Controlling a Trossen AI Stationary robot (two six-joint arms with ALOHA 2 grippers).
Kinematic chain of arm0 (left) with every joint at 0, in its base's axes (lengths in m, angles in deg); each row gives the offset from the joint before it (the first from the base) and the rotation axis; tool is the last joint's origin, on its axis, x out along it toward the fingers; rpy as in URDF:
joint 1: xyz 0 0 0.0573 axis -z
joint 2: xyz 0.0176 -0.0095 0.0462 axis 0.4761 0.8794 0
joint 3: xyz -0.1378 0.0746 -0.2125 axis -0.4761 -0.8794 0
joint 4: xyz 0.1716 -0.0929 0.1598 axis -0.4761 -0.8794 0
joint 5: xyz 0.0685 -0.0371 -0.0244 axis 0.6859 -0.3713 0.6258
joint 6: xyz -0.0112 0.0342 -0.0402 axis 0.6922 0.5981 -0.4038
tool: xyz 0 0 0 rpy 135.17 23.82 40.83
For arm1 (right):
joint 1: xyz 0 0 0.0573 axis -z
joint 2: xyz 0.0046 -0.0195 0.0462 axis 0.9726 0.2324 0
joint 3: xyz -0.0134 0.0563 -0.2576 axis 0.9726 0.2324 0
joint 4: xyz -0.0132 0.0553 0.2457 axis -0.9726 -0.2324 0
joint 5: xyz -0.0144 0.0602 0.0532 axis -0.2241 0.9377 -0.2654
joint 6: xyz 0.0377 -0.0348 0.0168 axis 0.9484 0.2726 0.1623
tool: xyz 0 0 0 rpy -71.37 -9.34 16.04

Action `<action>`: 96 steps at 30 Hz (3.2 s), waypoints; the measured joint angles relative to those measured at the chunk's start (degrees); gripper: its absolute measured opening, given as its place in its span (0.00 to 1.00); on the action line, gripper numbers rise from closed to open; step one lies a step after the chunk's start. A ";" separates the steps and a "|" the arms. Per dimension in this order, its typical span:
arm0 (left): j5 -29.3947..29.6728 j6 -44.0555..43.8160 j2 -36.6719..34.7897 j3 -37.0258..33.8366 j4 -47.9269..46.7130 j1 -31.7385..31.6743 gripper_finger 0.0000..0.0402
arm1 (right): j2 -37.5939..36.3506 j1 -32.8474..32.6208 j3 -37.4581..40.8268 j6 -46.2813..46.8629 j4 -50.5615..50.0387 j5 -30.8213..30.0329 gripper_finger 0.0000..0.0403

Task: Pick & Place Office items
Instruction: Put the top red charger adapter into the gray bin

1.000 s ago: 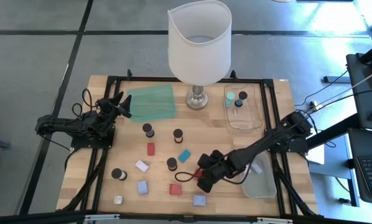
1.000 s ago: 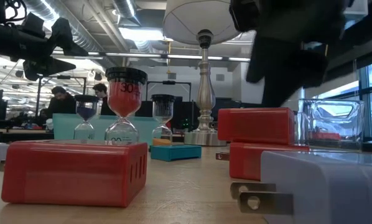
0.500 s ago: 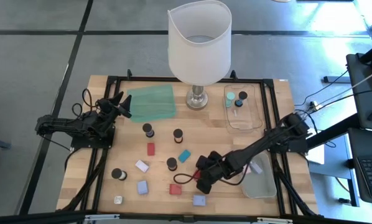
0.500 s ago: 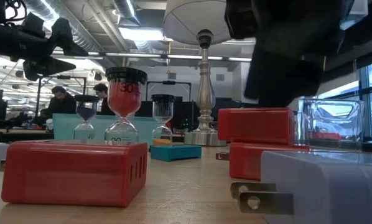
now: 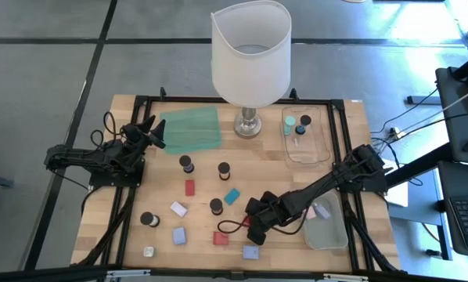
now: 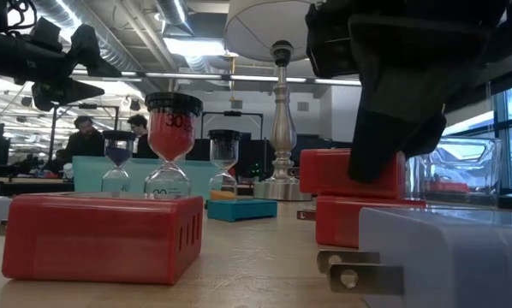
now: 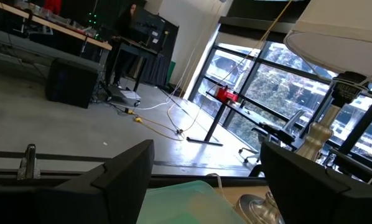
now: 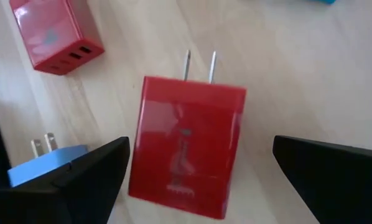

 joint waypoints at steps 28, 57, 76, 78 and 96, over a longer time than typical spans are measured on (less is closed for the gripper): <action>0.01 0.00 0.00 0.00 0.00 0.00 0.72 | 0.00 -0.02 0.00 -1.20 0.17 -3.33 0.59; 0.00 -0.01 0.02 0.00 0.00 0.00 0.72 | -27.70 -7.21 0.19 15.44 -38.77 -23.87 0.60; 0.00 0.00 0.02 0.00 0.00 0.00 0.72 | -40.06 -27.05 16.29 57.58 -45.46 -13.91 0.60; 0.00 0.00 0.02 0.00 -0.02 0.00 0.72 | -40.06 -28.58 16.88 58.80 -45.12 -13.26 0.60; 0.00 0.00 0.02 0.00 0.00 0.00 0.72 | -37.94 -32.39 18.58 69.43 -32.80 -4.97 0.59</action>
